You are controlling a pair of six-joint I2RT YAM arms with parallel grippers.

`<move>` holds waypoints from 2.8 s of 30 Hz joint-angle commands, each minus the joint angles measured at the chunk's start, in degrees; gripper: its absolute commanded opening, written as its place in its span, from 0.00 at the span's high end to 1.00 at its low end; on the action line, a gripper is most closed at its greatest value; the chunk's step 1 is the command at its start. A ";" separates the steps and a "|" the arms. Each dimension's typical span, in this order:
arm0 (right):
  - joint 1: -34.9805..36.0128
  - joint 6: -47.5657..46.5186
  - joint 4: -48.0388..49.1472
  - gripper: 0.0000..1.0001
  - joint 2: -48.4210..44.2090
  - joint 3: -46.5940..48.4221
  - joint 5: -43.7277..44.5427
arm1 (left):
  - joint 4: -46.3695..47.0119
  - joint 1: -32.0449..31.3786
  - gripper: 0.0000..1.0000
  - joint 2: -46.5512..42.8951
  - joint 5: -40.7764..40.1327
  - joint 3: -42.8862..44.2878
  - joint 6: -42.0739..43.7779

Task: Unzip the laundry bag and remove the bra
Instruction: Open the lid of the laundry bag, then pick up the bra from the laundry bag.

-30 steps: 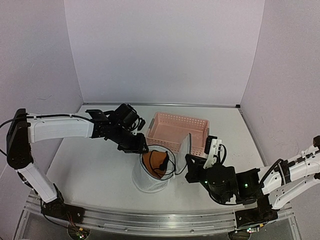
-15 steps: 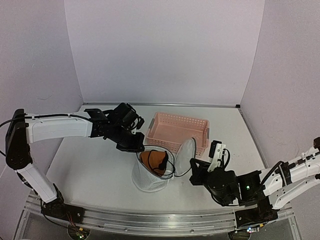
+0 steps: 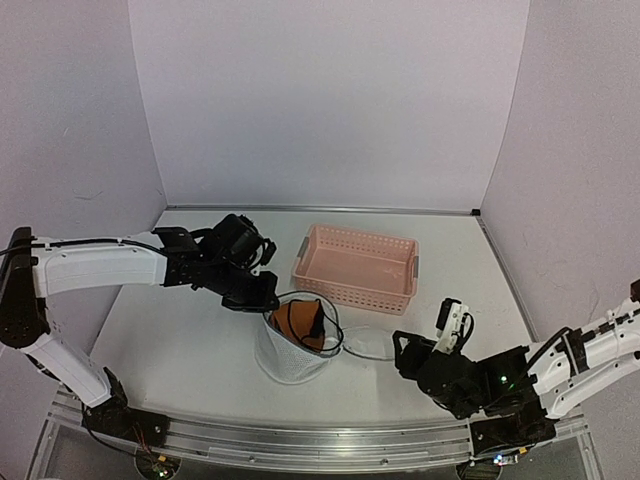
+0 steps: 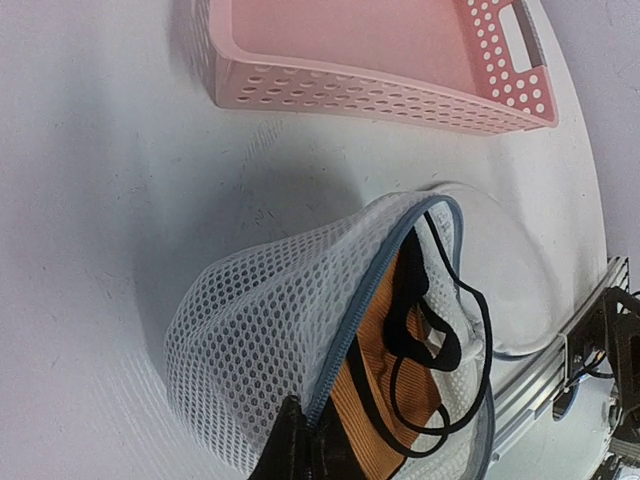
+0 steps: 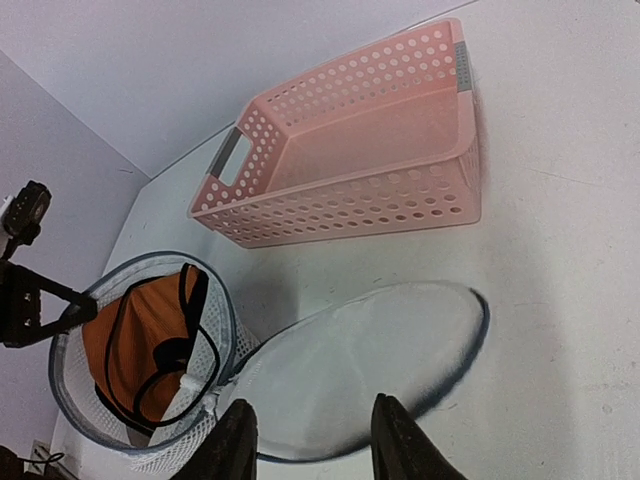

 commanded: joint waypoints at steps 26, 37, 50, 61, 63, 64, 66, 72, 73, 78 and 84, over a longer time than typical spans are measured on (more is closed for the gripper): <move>-0.83 -41.77 -17.16 0.16 -6.39 21.47 -19.55 | 5.37 -2.12 1.00 -2.88 -1.52 -2.01 -0.06; -10.71 -39.43 -16.89 0.19 13.84 34.96 -36.94 | 5.55 -2.46 1.00 -3.60 -1.90 -2.26 0.12; -14.29 -40.08 -15.86 0.18 31.29 46.79 -44.17 | 5.91 -3.10 1.00 -3.75 -1.79 -1.64 0.24; -15.29 -39.03 -11.98 0.24 38.52 48.96 -46.77 | 6.20 -3.60 1.00 -3.76 -1.45 -1.62 -0.15; -15.30 -38.75 -11.59 0.26 39.62 49.47 -47.31 | 6.29 -3.63 1.00 -3.69 -1.42 -1.69 -0.23; -15.32 -38.46 -11.52 0.27 40.22 49.70 -47.47 | 6.29 -3.63 1.00 -3.66 -1.39 -1.64 -0.28; -15.32 -37.92 -11.36 0.30 41.17 49.99 -47.20 | 6.38 -3.63 1.00 -3.67 -1.35 -1.69 -0.33; -15.30 -37.45 -11.27 0.53 41.87 49.44 -42.63 | 6.51 -3.76 1.00 -3.90 -1.09 -1.82 -0.64; -15.30 -37.55 -11.21 0.61 41.56 49.21 -41.88 | 6.54 -3.80 1.00 -3.92 -1.09 -1.92 -0.67; -15.30 -37.75 -9.80 0.96 38.76 46.81 -39.98 | 6.64 -3.84 1.00 -4.16 -1.52 -2.48 -0.81; -15.36 -38.05 -9.07 1.00 33.76 42.44 -39.60 | 6.55 -3.81 1.00 -5.66 -6.76 -3.31 -2.67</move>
